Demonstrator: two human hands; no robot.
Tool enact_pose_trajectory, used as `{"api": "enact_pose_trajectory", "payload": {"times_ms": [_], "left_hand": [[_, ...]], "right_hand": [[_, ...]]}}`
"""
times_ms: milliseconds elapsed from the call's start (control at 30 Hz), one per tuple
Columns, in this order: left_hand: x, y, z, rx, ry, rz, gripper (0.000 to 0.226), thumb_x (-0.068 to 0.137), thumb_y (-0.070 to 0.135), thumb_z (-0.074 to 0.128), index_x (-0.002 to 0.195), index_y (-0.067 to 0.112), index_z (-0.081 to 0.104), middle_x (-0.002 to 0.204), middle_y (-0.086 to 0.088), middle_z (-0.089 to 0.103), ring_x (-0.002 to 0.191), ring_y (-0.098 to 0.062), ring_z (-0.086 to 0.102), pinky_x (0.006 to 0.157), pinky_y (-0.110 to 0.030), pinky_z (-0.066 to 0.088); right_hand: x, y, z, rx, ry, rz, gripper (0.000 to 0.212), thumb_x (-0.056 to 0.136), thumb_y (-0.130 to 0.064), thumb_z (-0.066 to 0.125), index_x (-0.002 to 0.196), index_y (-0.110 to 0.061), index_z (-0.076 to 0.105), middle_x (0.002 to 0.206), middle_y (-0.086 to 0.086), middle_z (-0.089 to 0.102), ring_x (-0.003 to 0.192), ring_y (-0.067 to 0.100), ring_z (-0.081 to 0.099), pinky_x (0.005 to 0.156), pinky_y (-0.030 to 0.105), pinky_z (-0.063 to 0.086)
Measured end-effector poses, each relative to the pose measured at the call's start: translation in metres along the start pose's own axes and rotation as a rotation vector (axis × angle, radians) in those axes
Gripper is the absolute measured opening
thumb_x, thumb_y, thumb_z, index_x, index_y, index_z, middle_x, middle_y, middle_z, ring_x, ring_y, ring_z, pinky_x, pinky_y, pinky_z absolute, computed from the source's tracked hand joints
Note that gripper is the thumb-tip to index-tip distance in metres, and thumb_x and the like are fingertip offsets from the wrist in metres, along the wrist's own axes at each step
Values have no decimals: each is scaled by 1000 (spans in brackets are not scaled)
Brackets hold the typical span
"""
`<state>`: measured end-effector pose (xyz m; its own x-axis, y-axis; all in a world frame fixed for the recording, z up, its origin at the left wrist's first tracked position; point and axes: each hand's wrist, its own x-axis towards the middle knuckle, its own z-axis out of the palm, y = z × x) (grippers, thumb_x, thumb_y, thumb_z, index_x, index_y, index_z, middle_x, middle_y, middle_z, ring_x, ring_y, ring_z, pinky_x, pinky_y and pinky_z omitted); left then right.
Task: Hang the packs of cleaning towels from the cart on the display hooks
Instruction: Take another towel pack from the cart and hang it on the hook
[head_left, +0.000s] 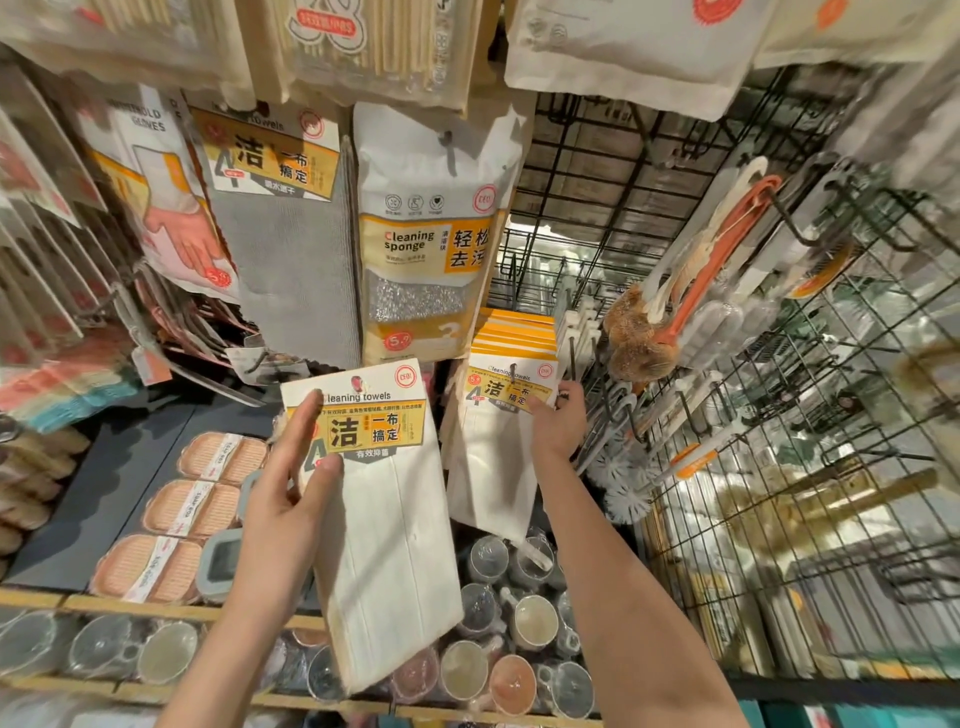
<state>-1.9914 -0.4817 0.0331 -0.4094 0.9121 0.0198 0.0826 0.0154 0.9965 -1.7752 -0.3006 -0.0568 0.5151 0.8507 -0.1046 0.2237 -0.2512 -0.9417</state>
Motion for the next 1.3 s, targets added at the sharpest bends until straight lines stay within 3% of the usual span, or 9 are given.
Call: {"api": "enact_pose_trajectory", "payload": {"times_ms": [267, 433, 533, 633, 733, 867, 1000, 1133, 1300], "left_hand": [[-4, 0, 5, -22, -20, -27, 62, 96, 13, 53, 115, 72, 46, 124, 47, 45, 122, 19, 39, 109, -31, 34], [-5, 3, 8, -66, -29, -6, 64, 95, 9, 55, 120, 67, 45, 131, 35, 50, 127, 7, 44, 110, -36, 37], [-6, 8, 14, -69, -64, 39, 65, 95, 8, 54, 131, 59, 37, 138, 29, 47, 127, 7, 44, 106, -24, 39], [-6, 10, 18, -76, -86, 61, 68, 95, 5, 52, 139, 51, 26, 135, 29, 49, 120, 13, 47, 94, -5, 40], [-8, 9, 24, -112, -101, 37, 71, 95, 7, 54, 138, 53, 21, 133, 12, 58, 118, 2, 54, 90, -6, 43], [-12, 6, 36, -148, -131, 49, 70, 94, 5, 55, 135, 55, 27, 132, 11, 59, 118, 1, 55, 88, -6, 44], [-14, 0, 42, -177, -138, 47, 66, 91, 5, 58, 136, 48, 36, 127, 31, 55, 117, 6, 53, 89, -7, 44], [-14, -9, 44, -222, -151, 4, 63, 90, 5, 59, 139, 41, 40, 128, 16, 61, 118, -2, 56, 90, -14, 47], [-15, -14, 47, -245, -200, -37, 60, 90, 4, 59, 136, 40, 43, 131, 3, 61, 120, -10, 57, 91, -18, 45]], "right_hand": [[4, -2, -3, -102, -45, -20, 33, 85, -12, 67, 115, -13, 53, 103, 5, 67, 81, 18, 57, 56, 24, 36], [-4, -1, -16, -49, -83, -27, 35, 88, -13, 64, 121, -12, 53, 115, 8, 64, 99, 23, 61, 73, 31, 47], [-15, -6, -28, 13, -141, -44, 40, 87, -15, 66, 125, -11, 52, 120, 6, 60, 105, 22, 58, 85, 35, 49], [-32, -18, -40, 43, -275, -96, 39, 87, -11, 66, 123, -10, 53, 114, 2, 58, 105, 21, 57, 89, 35, 48], [-52, -40, -52, 91, -447, -147, 23, 90, -10, 61, 112, -15, 57, 110, 1, 61, 100, 16, 59, 93, 42, 49], [-72, -71, -71, 104, -555, -269, 12, 92, -10, 58, 103, -15, 60, 96, 2, 62, 94, 15, 58, 93, 42, 47], [-86, -96, -82, -81, -718, -370, 31, 87, -15, 65, 116, -21, 56, 107, 1, 61, 99, 19, 60, 84, 23, 48], [-88, -106, -84, -324, -718, -459, 39, 85, -14, 66, 122, -23, 55, 120, -1, 54, 98, 14, 56, 73, 8, 42], [-89, -102, -89, -202, -773, -373, 27, 85, -11, 66, 102, -30, 59, 111, -3, 60, 98, 23, 60, 80, 31, 53]]}}
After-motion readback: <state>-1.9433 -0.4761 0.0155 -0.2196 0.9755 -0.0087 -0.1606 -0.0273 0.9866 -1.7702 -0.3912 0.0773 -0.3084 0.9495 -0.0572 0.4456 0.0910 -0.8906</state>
